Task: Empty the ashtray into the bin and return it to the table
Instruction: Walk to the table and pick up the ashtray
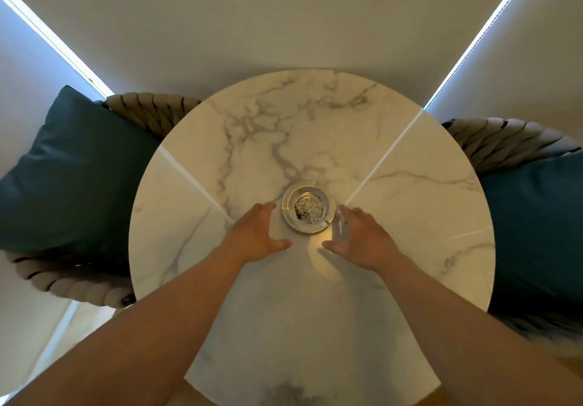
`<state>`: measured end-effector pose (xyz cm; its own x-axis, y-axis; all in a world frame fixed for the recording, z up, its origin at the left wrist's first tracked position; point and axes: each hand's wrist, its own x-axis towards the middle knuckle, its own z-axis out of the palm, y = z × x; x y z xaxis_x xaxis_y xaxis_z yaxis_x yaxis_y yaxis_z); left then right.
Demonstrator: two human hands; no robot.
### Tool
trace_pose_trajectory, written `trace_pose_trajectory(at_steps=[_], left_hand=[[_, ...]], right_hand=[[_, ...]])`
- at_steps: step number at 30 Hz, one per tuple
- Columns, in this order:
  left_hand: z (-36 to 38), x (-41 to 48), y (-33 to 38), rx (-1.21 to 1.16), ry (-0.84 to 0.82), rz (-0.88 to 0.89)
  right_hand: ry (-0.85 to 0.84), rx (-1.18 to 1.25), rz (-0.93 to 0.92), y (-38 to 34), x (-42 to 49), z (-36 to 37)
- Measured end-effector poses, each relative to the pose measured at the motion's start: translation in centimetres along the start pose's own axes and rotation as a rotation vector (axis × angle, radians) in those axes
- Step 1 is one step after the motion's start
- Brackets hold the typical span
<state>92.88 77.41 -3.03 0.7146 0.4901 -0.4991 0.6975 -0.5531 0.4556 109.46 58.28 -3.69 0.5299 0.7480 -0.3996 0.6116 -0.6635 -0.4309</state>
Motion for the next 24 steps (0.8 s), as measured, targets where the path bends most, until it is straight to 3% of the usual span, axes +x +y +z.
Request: trace_pose_trajectory(at_steps=[5, 14, 24], left_hand=[[-0.2, 3.3, 0.2, 0.046, 0.014, 0.081], [-0.7, 5.5, 1.1, 0.209, -0.011, 0.126], [-0.4, 6.1, 1.3, 0.189, 0.019, 0.154]], right_hand=[[0.075, -0.005, -0.004, 0.1, 3.1, 0.4], [0.014, -0.032, -0.048, 0.1, 4.8, -0.3], [-0.005, -0.037, -0.034, -0.8, 5.2, -0.4]])
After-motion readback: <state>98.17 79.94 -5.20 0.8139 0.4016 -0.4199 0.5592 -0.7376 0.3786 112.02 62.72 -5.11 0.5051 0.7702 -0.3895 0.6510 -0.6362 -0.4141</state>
